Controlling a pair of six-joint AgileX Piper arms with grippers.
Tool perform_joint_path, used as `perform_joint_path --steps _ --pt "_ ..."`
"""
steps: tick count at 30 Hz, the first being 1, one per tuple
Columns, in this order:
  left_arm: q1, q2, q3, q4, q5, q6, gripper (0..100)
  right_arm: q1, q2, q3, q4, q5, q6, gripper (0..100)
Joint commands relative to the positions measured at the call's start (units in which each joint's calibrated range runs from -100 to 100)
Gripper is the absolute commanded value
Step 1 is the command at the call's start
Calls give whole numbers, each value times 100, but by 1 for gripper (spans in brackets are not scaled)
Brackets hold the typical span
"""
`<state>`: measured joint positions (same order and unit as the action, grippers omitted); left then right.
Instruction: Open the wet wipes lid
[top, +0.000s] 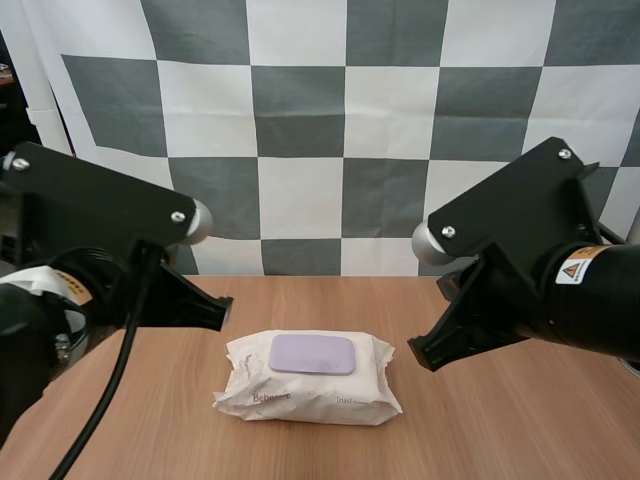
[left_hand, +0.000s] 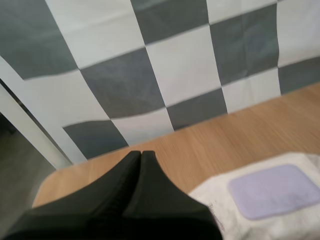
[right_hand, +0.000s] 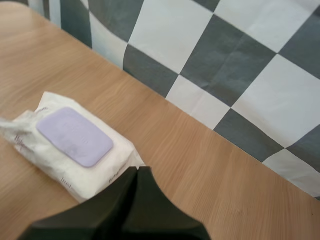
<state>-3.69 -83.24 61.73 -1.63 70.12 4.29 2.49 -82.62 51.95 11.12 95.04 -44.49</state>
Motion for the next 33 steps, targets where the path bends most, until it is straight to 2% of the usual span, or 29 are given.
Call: perform_joint_path --steps 1,3,5,6,7,16,19,33 --pt "5 133 134 -470 818 1441 29 -1 264 -156 44 252 -292 12" --pt "5 229 346 -460 894 1441 56 -1 378 -283 71 364 -282 43" --pt "5 301 601 -460 894 1500 87 -1 476 -367 69 456 -248 86" --pt "5 318 700 -471 906 1551 96 -1 534 -370 46 496 -248 100" --pt "5 348 820 -459 906 1665 100 -1 572 -382 22 496 -248 100" --pt "5 552 1455 -630 368 2563 100 -1 846 -387 57 496 -598 100" --pt "5 921 1640 -710 -30 2756 97 -1 949 -387 57 496 -643 100" --pt "5 3209 1670 -2074 -934 3964 96 -1 1377 -398 59 496 -821 100"
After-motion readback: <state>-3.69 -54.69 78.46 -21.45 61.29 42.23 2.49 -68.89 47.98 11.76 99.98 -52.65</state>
